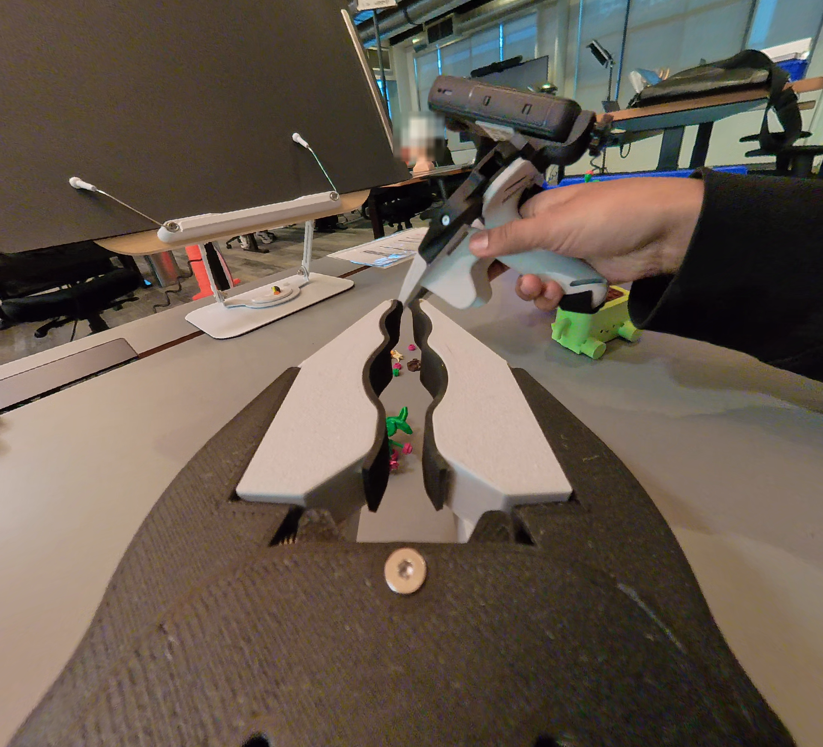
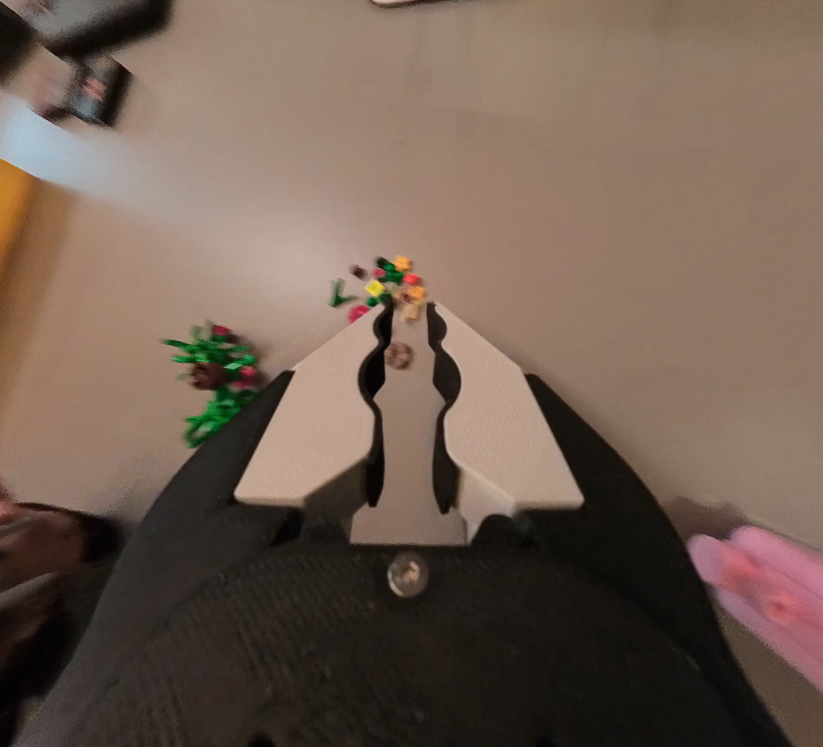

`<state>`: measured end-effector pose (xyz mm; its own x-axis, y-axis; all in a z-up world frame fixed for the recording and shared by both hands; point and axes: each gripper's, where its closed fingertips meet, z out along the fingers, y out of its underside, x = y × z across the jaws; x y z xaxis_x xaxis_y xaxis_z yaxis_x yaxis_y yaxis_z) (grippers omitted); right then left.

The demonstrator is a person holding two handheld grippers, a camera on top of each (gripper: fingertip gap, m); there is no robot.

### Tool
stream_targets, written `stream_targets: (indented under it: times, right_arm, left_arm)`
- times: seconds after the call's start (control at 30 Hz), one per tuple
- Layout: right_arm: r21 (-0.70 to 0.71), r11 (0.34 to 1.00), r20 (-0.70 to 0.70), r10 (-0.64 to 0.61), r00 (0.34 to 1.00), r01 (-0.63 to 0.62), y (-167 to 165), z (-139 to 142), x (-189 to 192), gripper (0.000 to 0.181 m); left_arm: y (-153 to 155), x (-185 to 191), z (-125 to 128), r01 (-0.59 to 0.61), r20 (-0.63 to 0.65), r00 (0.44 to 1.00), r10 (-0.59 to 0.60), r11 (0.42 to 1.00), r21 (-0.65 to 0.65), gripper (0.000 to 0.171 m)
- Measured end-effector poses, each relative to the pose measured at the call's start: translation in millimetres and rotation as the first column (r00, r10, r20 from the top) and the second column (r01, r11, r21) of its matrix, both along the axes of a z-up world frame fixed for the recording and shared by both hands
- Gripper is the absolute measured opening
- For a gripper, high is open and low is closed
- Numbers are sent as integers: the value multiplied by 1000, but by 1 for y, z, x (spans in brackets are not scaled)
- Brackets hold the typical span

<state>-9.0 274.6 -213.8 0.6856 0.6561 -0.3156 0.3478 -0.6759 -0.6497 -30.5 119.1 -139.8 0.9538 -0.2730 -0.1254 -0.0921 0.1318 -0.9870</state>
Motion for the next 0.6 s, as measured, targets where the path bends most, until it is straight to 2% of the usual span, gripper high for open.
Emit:
stream_targets:
  times: [0.07, 0.13, 0.2, 0.37, 0.47, 0.6]
  right_arm:
    - [90, 996, 180, 0, 984, -16, 10, -14, 11, 8]
    - [149, 988, 341, -11, 940, -42, 20, -29, 21, 0]
    - [150, 987, 411, -7, 912, -60, 24, -41, 22, 0]
    - [120, 988, 399, 37, 916, -92, 17, -49, 11, 0]
    - [61, 986, 333, 125, 934, -154, 3, -49, -5, 0]
    - [137, 983, 354, 69, 933, -125, 9, -36, 4, 0]
  left_arm:
    - [0, 0, 0, 0, -1, 1000, 0, 1000, 0, 0]
    - [0, 1, 0, 1, -7, 1000, -1, 1000, -1, 0]
    - [0, 2, 0, 0, -15, 1000, 0, 1000, 1, 0]
    - [0, 3, -1, 3, -24, 1000, -3, 1000, 4, 0]
    - [0, 2, 0, 3, -21, 1000, -3, 1000, 4, 0]
    - [0, 2, 0, 2, -17, 1000, -2, 1000, 5, 0]
